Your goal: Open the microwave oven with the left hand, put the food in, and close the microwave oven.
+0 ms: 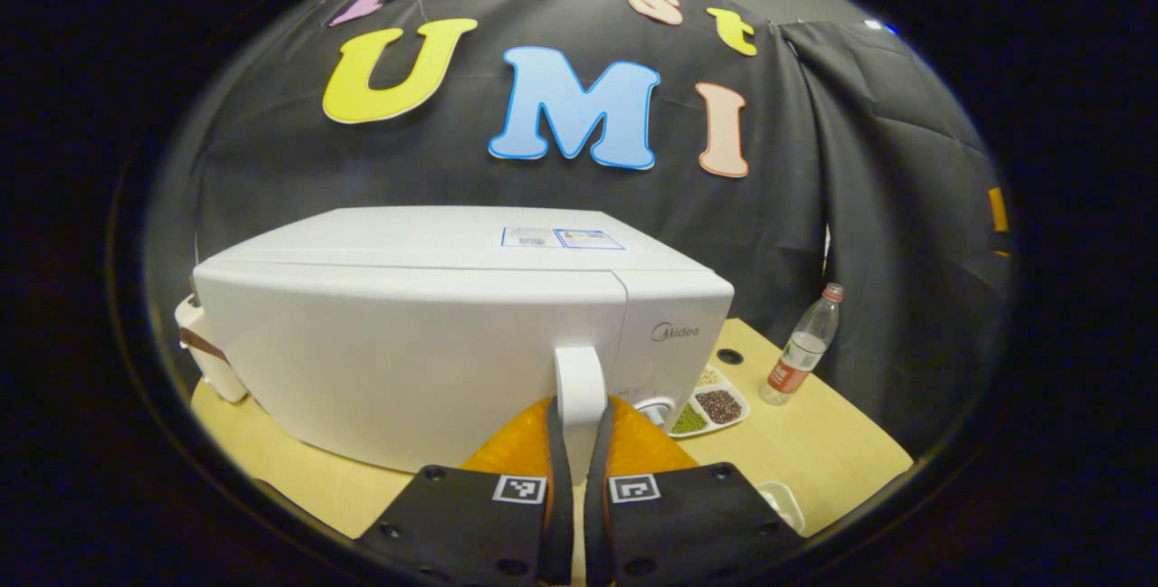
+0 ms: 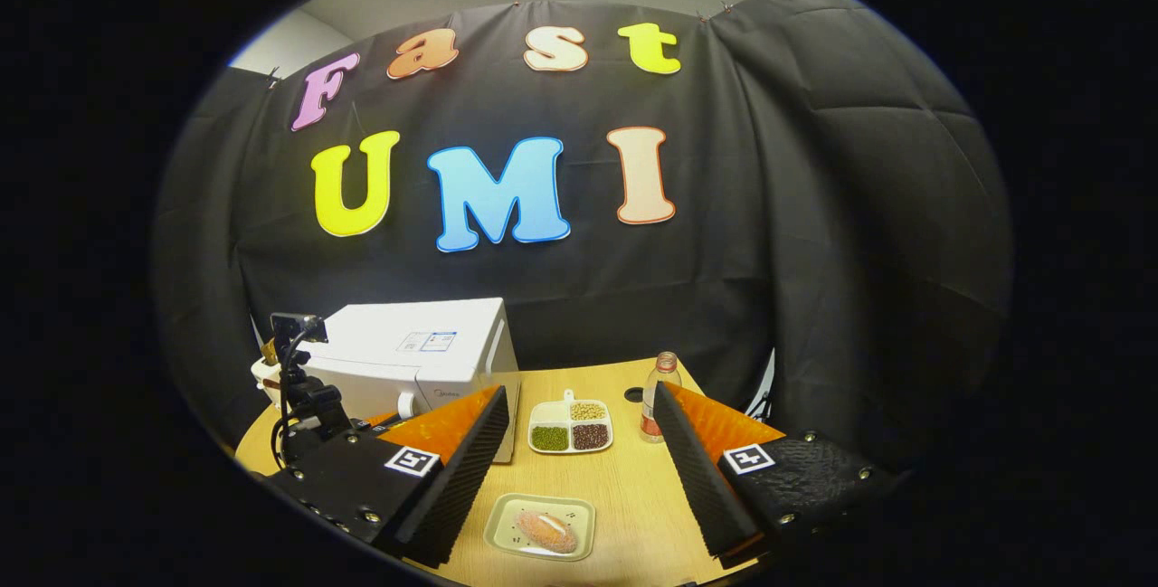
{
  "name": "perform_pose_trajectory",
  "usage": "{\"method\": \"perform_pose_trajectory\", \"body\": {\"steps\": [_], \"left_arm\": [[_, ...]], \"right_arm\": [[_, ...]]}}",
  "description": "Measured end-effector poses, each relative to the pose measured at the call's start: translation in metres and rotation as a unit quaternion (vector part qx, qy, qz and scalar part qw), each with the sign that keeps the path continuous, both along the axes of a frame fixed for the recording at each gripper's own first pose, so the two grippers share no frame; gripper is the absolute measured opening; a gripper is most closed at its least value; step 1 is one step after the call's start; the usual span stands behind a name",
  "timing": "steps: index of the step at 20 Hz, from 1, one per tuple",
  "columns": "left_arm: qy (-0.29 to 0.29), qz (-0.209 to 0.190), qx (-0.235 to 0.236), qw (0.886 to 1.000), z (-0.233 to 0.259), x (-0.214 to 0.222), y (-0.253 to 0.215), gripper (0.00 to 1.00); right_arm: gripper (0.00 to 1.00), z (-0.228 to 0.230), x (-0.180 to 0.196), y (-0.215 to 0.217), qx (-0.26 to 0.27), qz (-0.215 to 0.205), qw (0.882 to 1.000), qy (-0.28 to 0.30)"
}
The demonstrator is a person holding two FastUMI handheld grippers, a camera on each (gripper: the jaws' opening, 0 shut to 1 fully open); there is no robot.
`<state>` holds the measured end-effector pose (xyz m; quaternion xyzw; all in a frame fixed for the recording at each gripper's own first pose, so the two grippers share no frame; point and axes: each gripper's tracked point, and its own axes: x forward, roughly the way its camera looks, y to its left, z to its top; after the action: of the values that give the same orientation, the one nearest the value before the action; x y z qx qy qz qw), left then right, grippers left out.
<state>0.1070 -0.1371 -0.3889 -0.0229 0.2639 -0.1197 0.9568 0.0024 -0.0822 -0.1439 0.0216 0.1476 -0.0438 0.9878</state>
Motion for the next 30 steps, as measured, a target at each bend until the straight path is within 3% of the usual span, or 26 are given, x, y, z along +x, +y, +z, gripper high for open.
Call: {"method": "perform_pose_trajectory", "body": {"steps": [7,10,18,30], "left_arm": [[0.007,-0.009,0.010,1.000,-0.001,-0.007,0.001,0.12],[0.001,-0.028,0.031,0.999,0.004,-0.050,0.010,0.12],[0.025,-0.112,0.014,0.993,0.023,-0.130,0.046,0.11],[0.064,-0.205,0.034,0.976,0.049,-0.239,0.157,0.12]], "right_arm": [[0.98,-0.001,0.004,0.000,-0.001,0.002,1.000,0.005],[0.98,-0.003,0.006,0.000,0.004,0.004,1.000,0.004],[0.98,-0.015,-0.004,0.048,0.016,0.052,0.998,0.010],[0.98,-0.031,-0.037,0.140,0.005,0.102,0.994,0.031]]}}
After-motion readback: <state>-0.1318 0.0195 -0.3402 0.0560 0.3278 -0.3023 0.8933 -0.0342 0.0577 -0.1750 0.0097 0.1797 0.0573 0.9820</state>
